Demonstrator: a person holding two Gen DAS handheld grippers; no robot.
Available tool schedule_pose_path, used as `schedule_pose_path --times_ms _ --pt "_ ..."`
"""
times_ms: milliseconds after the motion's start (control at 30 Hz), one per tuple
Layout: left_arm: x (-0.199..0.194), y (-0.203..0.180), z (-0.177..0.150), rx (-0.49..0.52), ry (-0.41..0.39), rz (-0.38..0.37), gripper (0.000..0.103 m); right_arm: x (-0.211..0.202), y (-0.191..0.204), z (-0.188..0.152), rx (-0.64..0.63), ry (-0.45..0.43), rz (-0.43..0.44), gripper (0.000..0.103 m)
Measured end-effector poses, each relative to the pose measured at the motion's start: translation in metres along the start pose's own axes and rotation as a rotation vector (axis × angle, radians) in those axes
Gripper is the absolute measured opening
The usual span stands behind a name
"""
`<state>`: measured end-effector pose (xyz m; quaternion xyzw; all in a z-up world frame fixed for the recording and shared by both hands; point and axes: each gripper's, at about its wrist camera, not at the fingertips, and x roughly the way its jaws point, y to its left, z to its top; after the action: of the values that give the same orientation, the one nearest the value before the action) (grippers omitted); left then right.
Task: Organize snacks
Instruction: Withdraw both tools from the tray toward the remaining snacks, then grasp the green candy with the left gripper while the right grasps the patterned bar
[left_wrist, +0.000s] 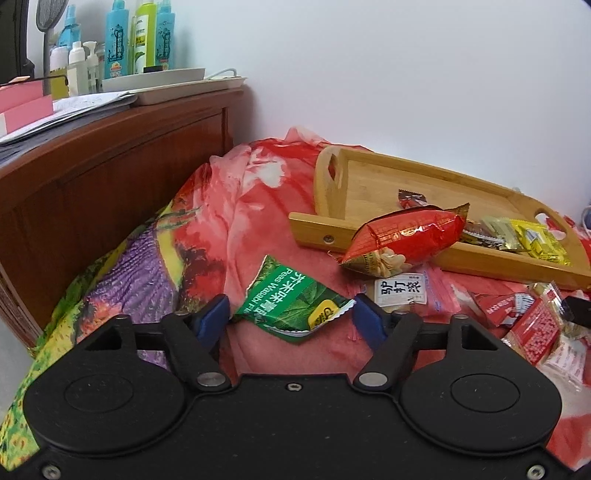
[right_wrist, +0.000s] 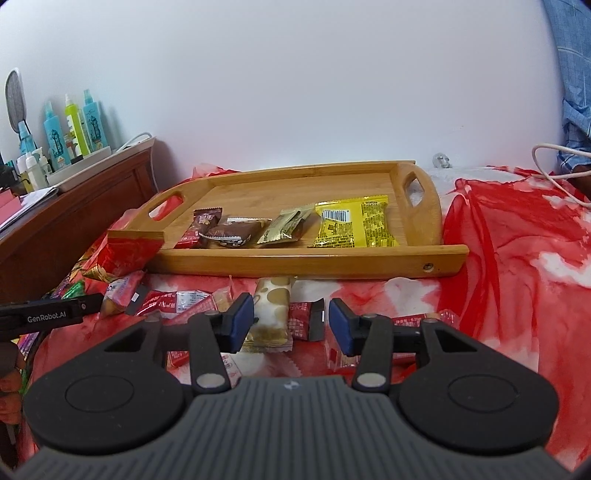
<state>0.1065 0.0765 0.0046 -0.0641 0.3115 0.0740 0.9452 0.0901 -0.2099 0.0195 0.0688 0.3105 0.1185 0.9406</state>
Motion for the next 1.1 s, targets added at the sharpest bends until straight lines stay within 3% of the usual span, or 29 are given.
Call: schedule_pose_path --times_ms 233,300,533,733,800,867,1033,1100 --pt "-0.003 -0.002 -0.001 0.004 -0.007 -0.015 0.058 0.004 -0.002 0.000 0.002 0.024 0.025 0.063" --pt "-0.004 -0.004 -0.001 0.007 -0.011 -0.024 0.050 0.005 0.002 -0.002 -0.015 0.040 0.024 0.063" --pt "-0.010 -0.006 0.000 0.016 -0.025 -0.031 0.049 0.003 0.008 -0.003 -0.046 0.034 0.026 0.060" --pt "-0.018 -0.004 0.002 0.007 -0.060 -0.019 0.061 0.002 0.005 -0.002 -0.026 0.006 0.018 0.061" --pt "-0.018 -0.005 0.003 0.009 -0.072 -0.032 0.073 0.001 0.007 -0.001 -0.023 -0.014 0.025 0.061" --pt "-0.016 -0.006 0.004 0.013 -0.083 -0.035 0.077 0.005 0.011 0.001 -0.034 -0.019 0.025 0.061" --pt "-0.009 -0.002 0.006 -0.012 -0.075 -0.054 0.080 0.015 0.013 0.000 -0.022 -0.011 0.004 0.061" --pt "-0.007 0.001 0.007 -0.044 -0.054 -0.090 0.074 0.018 0.011 0.000 0.001 -0.008 0.001 0.061"
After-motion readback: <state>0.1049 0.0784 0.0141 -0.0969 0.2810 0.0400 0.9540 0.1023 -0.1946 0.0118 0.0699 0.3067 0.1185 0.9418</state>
